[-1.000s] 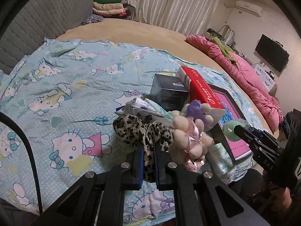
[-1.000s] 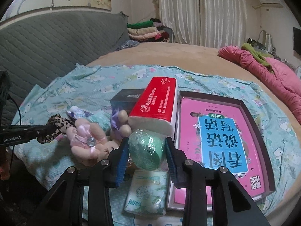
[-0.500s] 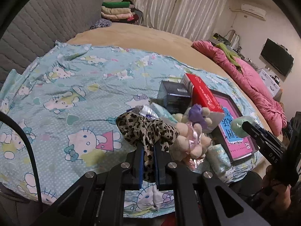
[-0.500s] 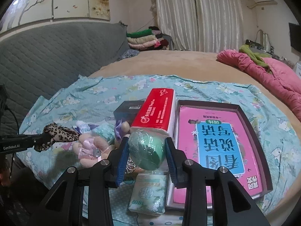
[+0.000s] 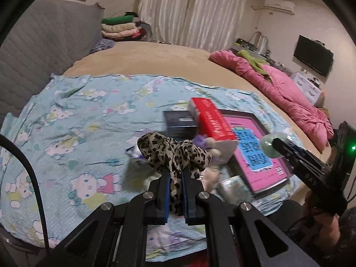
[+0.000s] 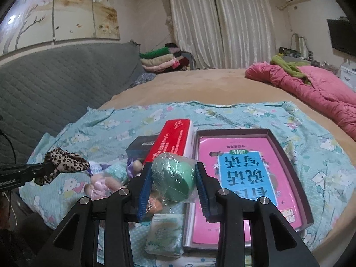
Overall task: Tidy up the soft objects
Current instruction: 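Lift leopard-print cloth with left gripper while right gripper lifts the green ball, then carry both held items over the pink book tray and lower them, then open left gripper to drop the cloth while right gripper releases the ball, then withdraw both open grippers from the tray back toward the pile, then grasp pink-bowed plush bunny with right gripper while left gripper reaches white packet, then close left gripper on white wrapped packet while right gripper lifts the bunny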
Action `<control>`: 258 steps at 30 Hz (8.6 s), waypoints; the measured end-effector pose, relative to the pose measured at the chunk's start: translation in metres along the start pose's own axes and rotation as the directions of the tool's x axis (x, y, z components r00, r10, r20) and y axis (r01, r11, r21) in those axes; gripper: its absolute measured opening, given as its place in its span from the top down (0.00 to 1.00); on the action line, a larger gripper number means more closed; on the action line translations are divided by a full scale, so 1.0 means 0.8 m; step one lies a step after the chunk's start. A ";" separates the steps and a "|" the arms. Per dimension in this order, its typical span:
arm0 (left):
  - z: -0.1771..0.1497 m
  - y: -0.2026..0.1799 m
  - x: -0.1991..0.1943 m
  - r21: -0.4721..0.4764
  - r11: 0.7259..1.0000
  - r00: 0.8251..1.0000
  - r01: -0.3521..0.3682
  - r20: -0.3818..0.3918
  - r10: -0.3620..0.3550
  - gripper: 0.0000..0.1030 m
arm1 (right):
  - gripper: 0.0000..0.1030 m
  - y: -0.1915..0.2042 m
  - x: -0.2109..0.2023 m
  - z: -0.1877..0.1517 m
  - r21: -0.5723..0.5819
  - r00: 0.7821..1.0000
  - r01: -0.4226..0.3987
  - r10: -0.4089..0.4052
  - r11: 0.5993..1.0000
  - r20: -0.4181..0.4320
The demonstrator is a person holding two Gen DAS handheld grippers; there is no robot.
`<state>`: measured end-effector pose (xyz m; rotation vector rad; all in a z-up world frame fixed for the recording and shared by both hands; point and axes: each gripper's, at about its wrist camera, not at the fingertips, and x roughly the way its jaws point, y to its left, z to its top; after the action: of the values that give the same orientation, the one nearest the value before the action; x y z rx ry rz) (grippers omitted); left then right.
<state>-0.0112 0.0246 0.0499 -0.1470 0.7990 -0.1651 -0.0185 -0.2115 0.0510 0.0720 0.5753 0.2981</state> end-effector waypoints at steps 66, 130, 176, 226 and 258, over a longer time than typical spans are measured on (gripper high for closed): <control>-0.038 -0.247 0.217 0.252 0.934 0.914 0.253 -0.379 -0.145 0.89 | 0.58 -0.206 0.037 -0.056 0.279 0.907 0.375 -0.287 0.884 -0.308; 0.000 -0.206 0.135 0.266 0.954 0.973 0.136 -0.219 -0.078 0.30 | 0.25 -0.174 -0.003 -0.024 0.216 0.900 0.433 -0.408 0.875 -0.153; 0.043 -0.001 0.043 0.004 0.997 0.993 -0.071 -0.096 0.071 0.22 | 0.23 0.012 -0.061 0.047 -0.067 0.968 0.252 -0.252 0.965 0.005; 0.003 0.096 0.142 -0.146 0.989 0.980 -0.024 -0.196 -0.005 0.24 | 0.23 0.147 0.088 -0.059 -0.466 0.975 -0.088 -0.020 0.880 -0.222; 0.001 0.112 0.185 -0.213 0.977 0.967 0.028 -0.242 -0.081 0.71 | 0.52 0.151 0.133 -0.052 -0.346 0.971 -0.154 0.077 0.925 -0.226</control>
<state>0.0989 0.0824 -0.0704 -0.3522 1.0642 -0.1535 0.0126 -0.0655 -0.0217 -0.2868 0.7173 0.5279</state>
